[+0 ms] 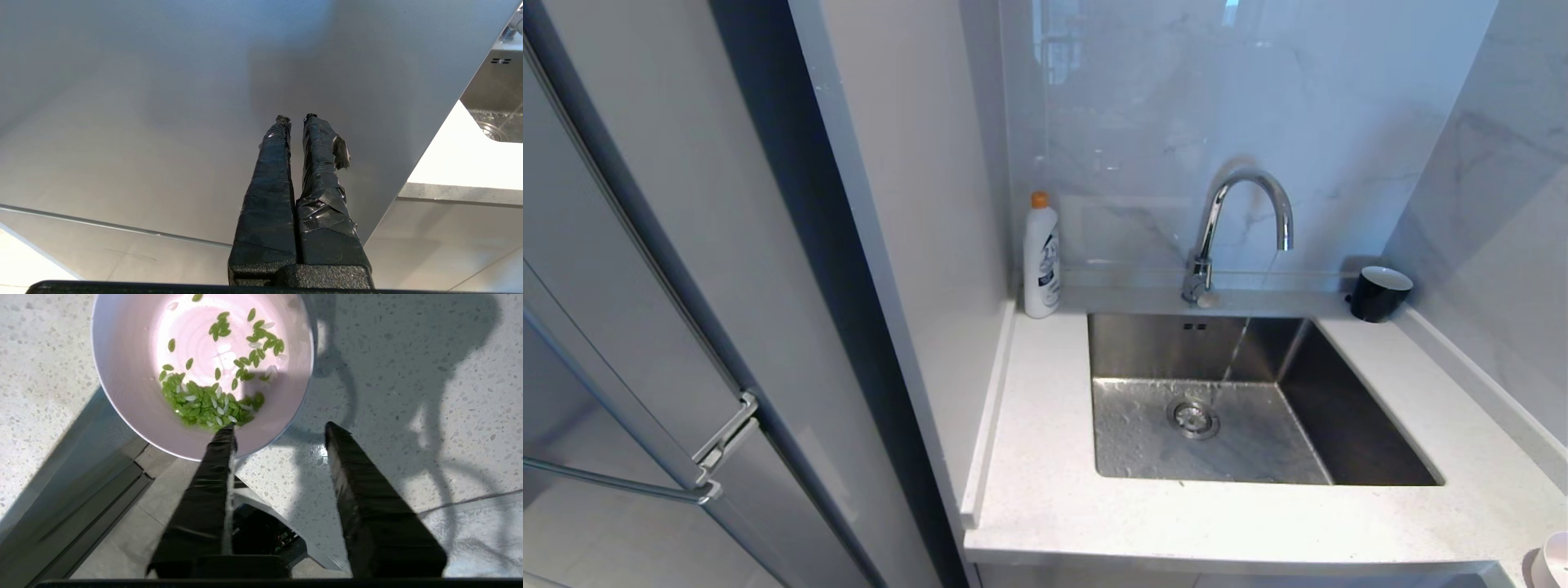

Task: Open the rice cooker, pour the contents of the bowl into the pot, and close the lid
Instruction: Pick up the bowl on the table

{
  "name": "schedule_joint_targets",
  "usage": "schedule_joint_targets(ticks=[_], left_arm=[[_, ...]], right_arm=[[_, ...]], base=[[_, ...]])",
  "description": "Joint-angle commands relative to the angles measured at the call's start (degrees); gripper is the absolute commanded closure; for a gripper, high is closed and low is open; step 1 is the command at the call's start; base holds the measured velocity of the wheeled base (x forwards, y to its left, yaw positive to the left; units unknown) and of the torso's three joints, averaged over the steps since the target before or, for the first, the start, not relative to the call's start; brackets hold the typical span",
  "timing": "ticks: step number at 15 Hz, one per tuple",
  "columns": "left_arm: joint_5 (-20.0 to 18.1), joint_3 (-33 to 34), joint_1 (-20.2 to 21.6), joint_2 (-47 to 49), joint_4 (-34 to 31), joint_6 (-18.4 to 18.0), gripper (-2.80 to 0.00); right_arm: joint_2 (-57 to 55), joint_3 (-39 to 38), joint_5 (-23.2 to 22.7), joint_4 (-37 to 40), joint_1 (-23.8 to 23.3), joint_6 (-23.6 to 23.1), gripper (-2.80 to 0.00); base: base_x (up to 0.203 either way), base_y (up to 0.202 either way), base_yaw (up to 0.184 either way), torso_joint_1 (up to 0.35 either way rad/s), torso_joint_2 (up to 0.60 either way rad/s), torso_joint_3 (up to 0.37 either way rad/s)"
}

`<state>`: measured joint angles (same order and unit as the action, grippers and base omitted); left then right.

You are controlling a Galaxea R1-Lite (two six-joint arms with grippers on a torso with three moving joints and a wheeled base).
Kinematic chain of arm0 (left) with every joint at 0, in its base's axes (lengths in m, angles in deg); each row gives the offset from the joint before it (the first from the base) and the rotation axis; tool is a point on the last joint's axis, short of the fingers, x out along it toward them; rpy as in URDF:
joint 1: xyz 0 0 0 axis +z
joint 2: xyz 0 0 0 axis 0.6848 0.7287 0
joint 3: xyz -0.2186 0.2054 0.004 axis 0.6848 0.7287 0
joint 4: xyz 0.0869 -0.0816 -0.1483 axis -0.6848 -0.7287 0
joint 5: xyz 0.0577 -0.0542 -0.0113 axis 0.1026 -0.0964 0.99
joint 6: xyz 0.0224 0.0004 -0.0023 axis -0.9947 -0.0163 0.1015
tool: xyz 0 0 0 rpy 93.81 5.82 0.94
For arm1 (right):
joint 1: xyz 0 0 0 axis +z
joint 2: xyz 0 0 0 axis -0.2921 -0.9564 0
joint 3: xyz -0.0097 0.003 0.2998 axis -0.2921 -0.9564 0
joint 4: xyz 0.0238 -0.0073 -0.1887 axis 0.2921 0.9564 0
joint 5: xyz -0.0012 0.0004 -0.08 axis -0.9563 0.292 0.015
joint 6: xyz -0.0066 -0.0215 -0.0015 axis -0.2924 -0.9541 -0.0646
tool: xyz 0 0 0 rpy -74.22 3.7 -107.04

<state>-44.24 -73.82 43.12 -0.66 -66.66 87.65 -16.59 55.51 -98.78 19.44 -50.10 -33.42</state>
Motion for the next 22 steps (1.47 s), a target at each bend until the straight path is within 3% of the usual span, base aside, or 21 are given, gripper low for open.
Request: schedule_joint_targets(ticks=[1,4,10,17,18,22], left_arm=[[0.0,0.1,0.0,0.1,0.0,0.0,0.0],[0.0,0.1,0.0,0.0,0.0,0.0,0.0],[0.0,0.1,0.0,0.0,0.0,0.0,0.0],[0.0,0.1,0.0,0.0,0.0,0.4,0.0],[0.0,0.1,0.0,0.0,0.0,0.4,0.0],[0.0,0.1,0.0,0.0,0.0,0.5,0.0]], right_arm=[[-1.8,-0.2,-0.2,0.0,-0.1,0.0,-2.8],[-5.0,-0.1,-0.3,-2.1,0.0,0.1,-2.8],[-15.4,-0.1,-0.1,-13.7,0.6,0.1,-2.8],[-15.4,-0.3,-0.4,-13.6,0.7,0.0,-2.8],[-15.5,-0.4,-0.4,-13.7,0.7,-0.1,0.0],[-15.8,-0.5,-0.3,-13.7,1.0,-0.1,0.0]], base=[[0.0,0.0,0.0,0.0,0.0,0.0],[0.0,0.0,0.0,0.0,0.0,0.0],[0.0,0.0,0.0,0.0,0.0,0.0],[0.0,0.0,0.0,0.0,0.0,0.0],[0.0,0.0,0.0,0.0,0.0,0.0],[0.0,0.0,0.0,0.0,0.0,0.0]])
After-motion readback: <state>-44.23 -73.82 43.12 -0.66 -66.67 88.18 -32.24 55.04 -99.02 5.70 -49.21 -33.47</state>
